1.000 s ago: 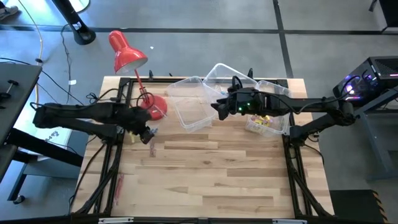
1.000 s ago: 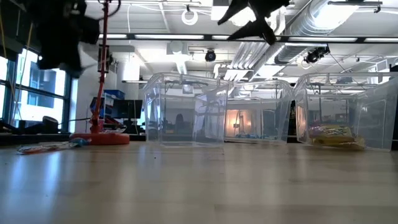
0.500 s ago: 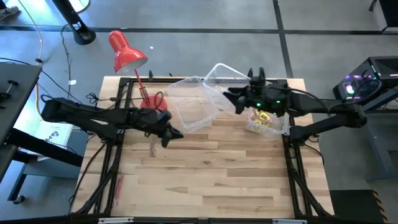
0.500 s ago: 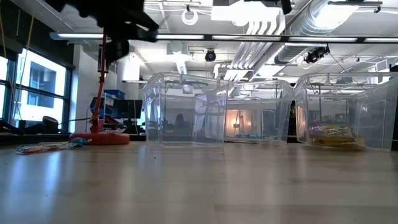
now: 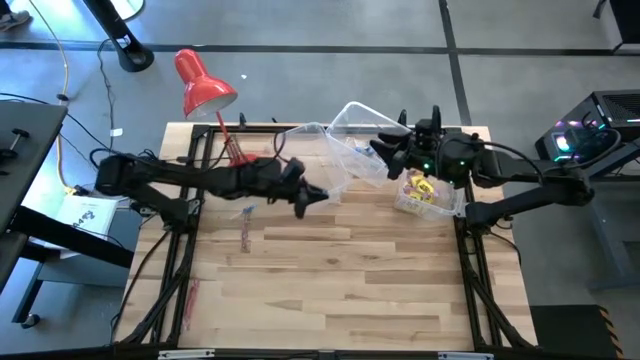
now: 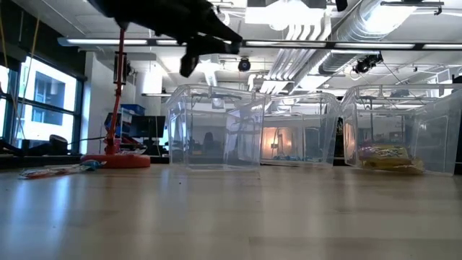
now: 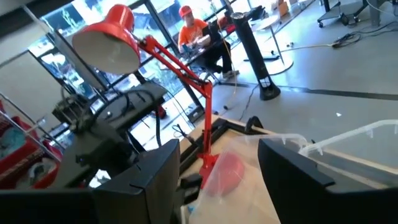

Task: Sort candy
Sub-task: Put the blue candy into the center transparent bin

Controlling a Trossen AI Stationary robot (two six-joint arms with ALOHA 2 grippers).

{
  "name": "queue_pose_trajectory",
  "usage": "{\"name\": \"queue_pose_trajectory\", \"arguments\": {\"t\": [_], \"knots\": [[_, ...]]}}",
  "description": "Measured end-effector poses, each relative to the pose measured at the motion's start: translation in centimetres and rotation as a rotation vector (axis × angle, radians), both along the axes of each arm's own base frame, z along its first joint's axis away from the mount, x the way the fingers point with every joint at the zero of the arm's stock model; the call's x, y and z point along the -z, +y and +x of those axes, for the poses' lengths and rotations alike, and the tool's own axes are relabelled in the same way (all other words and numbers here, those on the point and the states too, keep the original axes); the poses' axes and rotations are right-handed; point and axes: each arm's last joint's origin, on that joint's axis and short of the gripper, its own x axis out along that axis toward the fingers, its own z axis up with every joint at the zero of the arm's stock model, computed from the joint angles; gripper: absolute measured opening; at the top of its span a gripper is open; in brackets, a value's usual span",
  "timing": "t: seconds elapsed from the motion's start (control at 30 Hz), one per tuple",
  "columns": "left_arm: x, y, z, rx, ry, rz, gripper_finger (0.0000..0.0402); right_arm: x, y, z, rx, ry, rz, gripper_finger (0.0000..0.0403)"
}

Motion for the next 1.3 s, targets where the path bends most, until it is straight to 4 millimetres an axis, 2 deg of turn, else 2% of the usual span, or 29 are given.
{"name": "queue_pose_trajectory", "arguments": {"t": [0.2, 0.37, 0.5, 0.63, 0.93, 1.0, 1.07, 1.2, 1.23, 1.3], "knots": [[-1.0, 2.8, 3.4, -0.059, 0.009, 0.139, 0.0048, 0.9, 0.1, 1.2, -0.055, 0.017, 0.070, 0.0212], [-2.2, 4.6, 5.3, -0.072, 0.000, 0.154, 0.0048, 2.8, 0.7, 2.9, -0.114, 0.116, 0.125, 0.0212], [-3.7, 4.8, 5.4, -0.044, -0.024, 0.172, 0.0048, 3.9, 1.0, 3.9, -0.077, 0.181, 0.090, 0.0212], [-4.4, 4.8, 5.0, -0.050, -0.031, 0.182, 0.0048, 4.2, 0.8, 4.3, 0.010, 0.193, 0.055, 0.0212], [-4.6, 4.6, 4.9, -0.059, -0.029, 0.222, 0.0048, 6.1, 0.9, 7.4, -0.010, 0.211, 0.036, 0.0208], [-4.5, 4.4, 4.9, -0.061, -0.026, 0.234, 0.0048, 6.2, 0.9, 7.7, 0.004, 0.194, 0.030, 0.0193], [-4.5, 4.4, 4.9, -0.060, -0.025, 0.234, 0.0048, 6.1, 0.8, 7.8, 0.027, 0.182, 0.027, 0.0160], [-4.6, 4.3, 5.0, -0.062, -0.026, 0.238, 0.0048, 6.2, 0.8, 7.8, 0.045, 0.183, 0.026, 0.0038], [-4.6, 4.3, 5.0, -0.068, -0.027, 0.241, 0.0048, 6.2, 0.7, 7.8, 0.048, 0.184, 0.025, 0.0020], [-4.7, 4.3, 5.0, -0.074, -0.035, 0.243, 0.0048, 6.1, 0.7, 7.7, 0.062, 0.177, 0.028, 0.0014]]}}
